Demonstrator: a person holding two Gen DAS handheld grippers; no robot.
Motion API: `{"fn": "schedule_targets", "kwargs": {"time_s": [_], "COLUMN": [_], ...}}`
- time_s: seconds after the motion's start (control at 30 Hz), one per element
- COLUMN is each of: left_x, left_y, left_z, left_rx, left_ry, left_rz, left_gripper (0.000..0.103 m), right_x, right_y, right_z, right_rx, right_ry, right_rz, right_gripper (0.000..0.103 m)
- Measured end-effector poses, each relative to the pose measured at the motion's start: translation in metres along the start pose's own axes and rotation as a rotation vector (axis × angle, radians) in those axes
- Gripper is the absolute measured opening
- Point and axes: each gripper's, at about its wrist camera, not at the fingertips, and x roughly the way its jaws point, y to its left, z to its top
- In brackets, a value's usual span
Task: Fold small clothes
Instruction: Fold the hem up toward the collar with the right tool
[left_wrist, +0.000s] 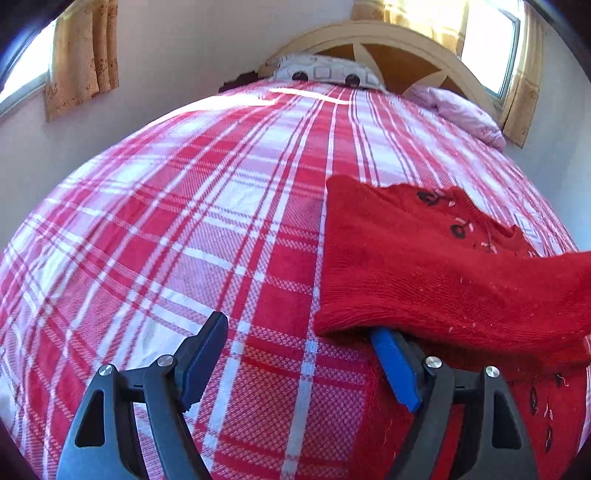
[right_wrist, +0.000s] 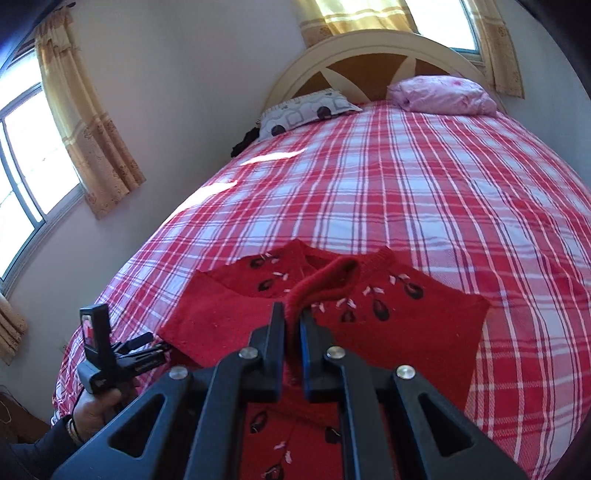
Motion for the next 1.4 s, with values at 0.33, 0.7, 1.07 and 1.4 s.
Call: {"fn": "schedule_targets", "kwargs": {"time_s": [0.33,0.7,1.07,1.4], "left_x": [-0.017,-0.021,-0.03,0.028], "left_y": [0.002,-0.031,-0.089,-0.05], "left_z": [0.008,-0.016,-0.021,0.019], "left_rx": [-0.019,0.154,0.32,0.177], "left_ry": [-0.075,-0.077,-0.11,-0.021], "left_rz": [0.036,0.081,0.084,0.177], "left_gripper": [0.08,0.08,0.08,0.08], "right_x": [-0.015,0.002,-0.048,-0.062], "right_y": [-0.033,-0.076,0.044,0.095], "right_z": [-0.008,-0.036,0.065,0.055], "right_rx": [0.081,0.147,-0.041,-0.164], "right_ry": [-0.032,0.028,-0.168,-0.188], "right_rz": [0.013,-0.054,0.105,0.161], "right_gripper": [0.01,0.01,0.01,0.01]}}
